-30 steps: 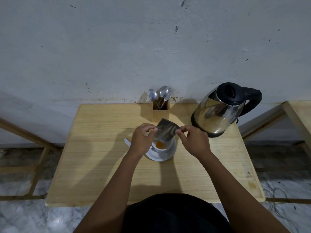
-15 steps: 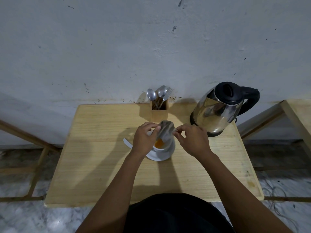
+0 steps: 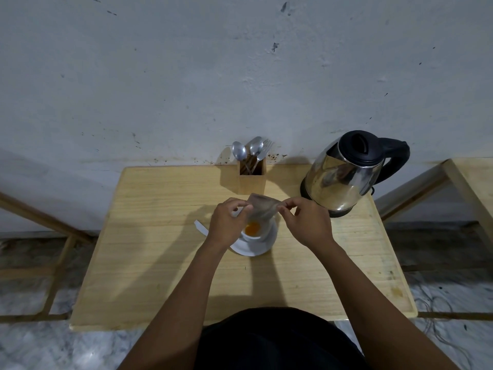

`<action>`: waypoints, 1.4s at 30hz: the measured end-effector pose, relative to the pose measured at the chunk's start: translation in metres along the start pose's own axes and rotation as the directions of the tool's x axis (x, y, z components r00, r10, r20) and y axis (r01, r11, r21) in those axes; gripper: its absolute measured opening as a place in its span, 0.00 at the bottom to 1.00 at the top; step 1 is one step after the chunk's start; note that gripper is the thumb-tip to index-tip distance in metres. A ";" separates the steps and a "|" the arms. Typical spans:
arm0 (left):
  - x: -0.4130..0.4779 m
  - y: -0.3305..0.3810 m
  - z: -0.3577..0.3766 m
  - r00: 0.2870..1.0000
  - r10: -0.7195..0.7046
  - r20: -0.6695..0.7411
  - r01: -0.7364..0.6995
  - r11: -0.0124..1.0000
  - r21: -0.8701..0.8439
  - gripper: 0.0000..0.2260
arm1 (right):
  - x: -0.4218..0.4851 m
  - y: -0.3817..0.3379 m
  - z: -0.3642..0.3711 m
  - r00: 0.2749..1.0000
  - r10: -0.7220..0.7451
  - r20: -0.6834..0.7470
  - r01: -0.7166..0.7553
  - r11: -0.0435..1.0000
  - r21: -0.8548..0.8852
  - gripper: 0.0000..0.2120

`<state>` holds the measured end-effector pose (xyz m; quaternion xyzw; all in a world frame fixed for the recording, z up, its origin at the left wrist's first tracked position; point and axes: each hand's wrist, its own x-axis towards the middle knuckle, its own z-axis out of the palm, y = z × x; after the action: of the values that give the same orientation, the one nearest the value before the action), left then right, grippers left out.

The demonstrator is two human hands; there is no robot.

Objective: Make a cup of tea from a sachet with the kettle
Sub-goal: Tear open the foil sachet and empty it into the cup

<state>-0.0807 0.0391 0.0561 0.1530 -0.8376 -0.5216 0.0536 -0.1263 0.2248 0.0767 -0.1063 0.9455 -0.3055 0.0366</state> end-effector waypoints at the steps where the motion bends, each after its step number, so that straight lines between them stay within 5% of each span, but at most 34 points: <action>1: -0.001 -0.001 -0.001 1.000 -0.001 0.004 0.001 1.000 0.005 0.06 | 0.000 0.001 -0.001 1.000 0.005 0.020 -0.005 1.000 0.012 0.08; 10: -0.002 0.004 -0.002 1.000 0.014 0.004 -0.014 1.000 0.009 0.06 | 0.000 -0.005 0.000 0.992 -0.016 0.126 0.010 0.999 0.052 0.03; 13: -0.001 0.000 -0.004 1.000 -0.027 -0.007 0.027 0.999 -0.037 0.07 | 0.001 -0.005 -0.003 0.999 0.038 0.004 -0.038 0.993 0.111 0.05; 23: -0.001 -0.003 -0.007 0.999 -0.006 0.040 0.005 0.999 0.044 0.07 | 0.009 -0.003 -0.003 0.983 0.022 0.183 -0.063 0.973 0.222 0.05; 27: 0.001 0.002 -0.006 1.000 0.001 0.023 -0.001 1.000 0.011 0.07 | 0.009 -0.010 -0.005 0.999 0.022 0.041 -0.028 0.988 0.152 0.07; 31: 0.000 0.001 -0.009 0.997 -0.064 0.038 0.067 0.994 -0.084 0.04 | 0.012 -0.010 -0.005 0.996 0.025 0.083 -0.047 0.960 0.277 0.05; 42: 0.005 -0.004 -0.007 0.994 -0.094 0.060 0.091 0.995 0.049 0.08 | 0.013 -0.012 -0.008 0.988 0.068 0.140 -0.109 0.946 0.306 0.04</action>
<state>-0.0825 0.0303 0.0556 0.1764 -0.8428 -0.5085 0.0000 -0.1376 0.2168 0.0904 -0.0759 0.8847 -0.4420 0.1272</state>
